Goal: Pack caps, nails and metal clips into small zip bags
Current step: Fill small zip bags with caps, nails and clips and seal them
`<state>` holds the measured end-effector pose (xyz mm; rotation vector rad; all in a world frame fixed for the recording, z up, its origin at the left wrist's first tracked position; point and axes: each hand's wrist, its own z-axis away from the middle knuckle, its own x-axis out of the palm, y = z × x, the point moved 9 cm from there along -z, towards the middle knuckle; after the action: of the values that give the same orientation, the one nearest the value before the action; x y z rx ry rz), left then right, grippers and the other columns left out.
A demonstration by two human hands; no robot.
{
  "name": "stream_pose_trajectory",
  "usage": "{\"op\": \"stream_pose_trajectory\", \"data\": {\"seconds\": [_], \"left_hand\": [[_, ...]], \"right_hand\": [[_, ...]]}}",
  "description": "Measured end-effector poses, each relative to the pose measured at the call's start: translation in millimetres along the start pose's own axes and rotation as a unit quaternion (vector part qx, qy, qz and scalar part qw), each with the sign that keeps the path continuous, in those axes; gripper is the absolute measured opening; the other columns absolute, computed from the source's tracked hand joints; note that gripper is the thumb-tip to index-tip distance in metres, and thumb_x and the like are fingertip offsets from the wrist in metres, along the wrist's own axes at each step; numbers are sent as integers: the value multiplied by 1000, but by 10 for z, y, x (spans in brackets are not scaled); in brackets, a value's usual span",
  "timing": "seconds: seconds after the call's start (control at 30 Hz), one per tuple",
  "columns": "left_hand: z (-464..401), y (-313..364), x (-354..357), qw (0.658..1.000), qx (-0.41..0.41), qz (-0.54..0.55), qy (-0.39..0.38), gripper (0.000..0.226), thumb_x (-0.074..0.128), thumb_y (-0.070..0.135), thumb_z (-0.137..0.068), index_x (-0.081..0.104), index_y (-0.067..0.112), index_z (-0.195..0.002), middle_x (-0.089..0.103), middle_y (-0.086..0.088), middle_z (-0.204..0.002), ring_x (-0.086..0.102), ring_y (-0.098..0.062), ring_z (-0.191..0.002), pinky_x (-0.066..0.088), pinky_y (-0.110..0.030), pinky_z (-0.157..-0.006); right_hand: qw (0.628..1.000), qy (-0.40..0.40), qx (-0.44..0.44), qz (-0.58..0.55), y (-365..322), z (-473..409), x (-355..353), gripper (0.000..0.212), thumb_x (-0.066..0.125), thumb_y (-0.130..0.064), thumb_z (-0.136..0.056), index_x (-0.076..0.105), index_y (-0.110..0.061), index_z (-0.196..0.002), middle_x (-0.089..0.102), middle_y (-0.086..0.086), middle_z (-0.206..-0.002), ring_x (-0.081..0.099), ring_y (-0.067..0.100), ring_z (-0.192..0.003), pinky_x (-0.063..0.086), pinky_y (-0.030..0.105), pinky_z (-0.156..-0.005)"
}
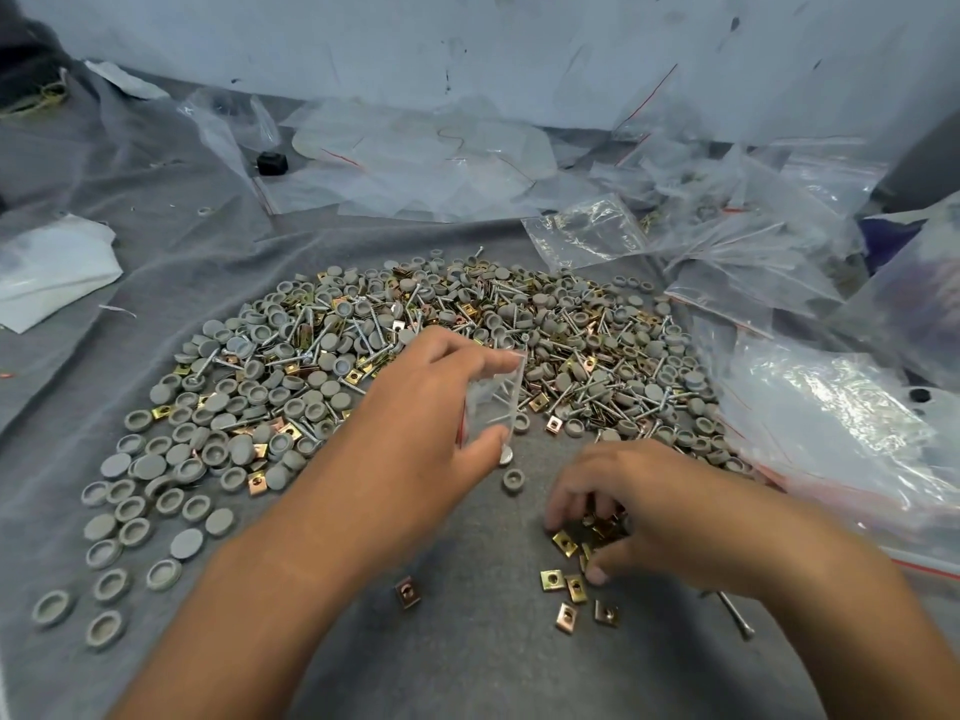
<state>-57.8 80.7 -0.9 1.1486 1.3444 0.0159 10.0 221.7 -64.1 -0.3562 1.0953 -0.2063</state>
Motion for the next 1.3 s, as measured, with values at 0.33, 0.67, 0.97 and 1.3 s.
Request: {"op": "stream_pose_trajectory", "data": {"seconds": [0.33,0.67,0.97,1.3], "left_hand": [[-20,23,49,1000,2,-5,-5,55,67,36,-85,50,47,-136,41,34,-112,53,9,-85,41,-8,-71],[-32,35,64,1000,11,-7,-13,48,68,37,-85,55,44,-131,43,30,-111,53,11,-83,39,-10,-70],[-11,22,32,1000,15,-7,-8,44,70,37,-85,52,48,-123,41,33,-107,51,14,-84,37,-6,-74],[10,-8,-23,1000,10,6,2,57,59,45,-78,54,44,-135,42,34,-112,54,12,-80,38,-8,-71]], "right_hand": [[998,46,-38,-26,-96,-41,-34,23,81,-26,-85,61,-36,-87,62,-17,-85,59,-3,-81,51,19,-70],[871,442,-169,-132,-513,312,-759,11,73,-28,-89,73,-20,-98,67,-16,-91,65,3,-86,47,12,-75],[826,517,-187,-127,-661,402,-801,12,79,-13,-88,72,-15,-96,70,-8,-90,67,5,-85,51,15,-73],[956,266,6,-122,-67,164,-689,12,64,-51,-85,66,-39,-85,66,-29,-86,63,-4,-74,48,13,-63]]}}
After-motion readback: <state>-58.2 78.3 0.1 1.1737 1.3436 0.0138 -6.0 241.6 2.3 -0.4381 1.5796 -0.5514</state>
